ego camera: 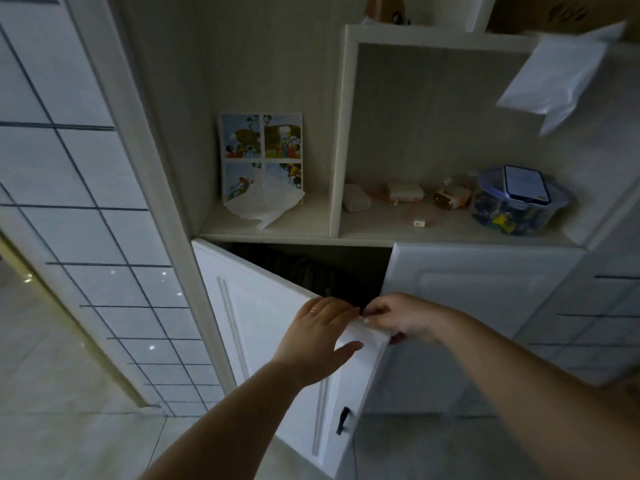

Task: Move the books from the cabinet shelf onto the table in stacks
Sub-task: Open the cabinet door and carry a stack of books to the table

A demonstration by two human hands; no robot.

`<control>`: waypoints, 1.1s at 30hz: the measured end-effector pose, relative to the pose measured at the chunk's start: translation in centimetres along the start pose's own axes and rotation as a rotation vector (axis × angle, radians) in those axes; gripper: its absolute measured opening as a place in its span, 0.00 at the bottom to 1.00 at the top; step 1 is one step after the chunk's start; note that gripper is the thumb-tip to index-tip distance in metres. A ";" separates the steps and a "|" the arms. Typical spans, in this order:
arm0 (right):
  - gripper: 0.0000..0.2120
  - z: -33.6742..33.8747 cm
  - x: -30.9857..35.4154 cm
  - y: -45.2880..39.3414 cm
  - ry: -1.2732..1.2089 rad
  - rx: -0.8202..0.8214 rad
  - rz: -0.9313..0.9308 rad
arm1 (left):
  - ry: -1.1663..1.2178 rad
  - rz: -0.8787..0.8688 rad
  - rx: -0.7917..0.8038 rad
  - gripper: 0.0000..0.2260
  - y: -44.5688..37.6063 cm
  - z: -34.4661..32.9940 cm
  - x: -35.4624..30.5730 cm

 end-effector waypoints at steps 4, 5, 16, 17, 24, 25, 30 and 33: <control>0.19 -4.9 1.7 3.4 -0.120 0.099 -0.097 | 0.048 -0.030 -0.003 0.22 5.0 2.1 0.8; 0.20 -6.0 2.0 4.0 -0.158 0.124 -0.115 | 0.056 -0.032 -0.014 0.21 6.1 2.5 1.1; 0.17 -23.0 8.0 6.4 -0.550 0.412 -0.083 | 0.549 0.554 0.136 0.44 21.2 8.6 7.2; 0.18 -24.2 8.8 6.2 -0.576 0.412 -0.071 | 0.677 0.632 0.196 0.44 22.3 9.1 7.8; 0.35 -31.8 15.1 3.7 -0.581 0.374 -0.035 | 1.114 0.904 0.140 0.21 29.3 13.1 12.2; 0.37 -33.0 16.0 3.4 -0.591 0.366 -0.036 | 1.119 0.935 0.104 0.20 30.1 13.6 13.1; 0.37 -37.2 19.4 2.2 -0.610 0.305 -0.032 | 1.114 1.041 -0.002 0.14 32.7 15.5 16.5; 0.37 -38.0 20.4 1.9 -0.613 0.302 -0.035 | 1.047 1.064 -0.016 0.12 33.2 16.1 17.5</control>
Point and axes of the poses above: each hand's wrist, its own y-axis away from the middle knuckle, its own z-axis out of the back of the hand, x = y × z, the point moved 2 cm from there along -y, towards the middle knuckle, and after that the axes turned 3 degrees about -x, right-handed, at the moved point
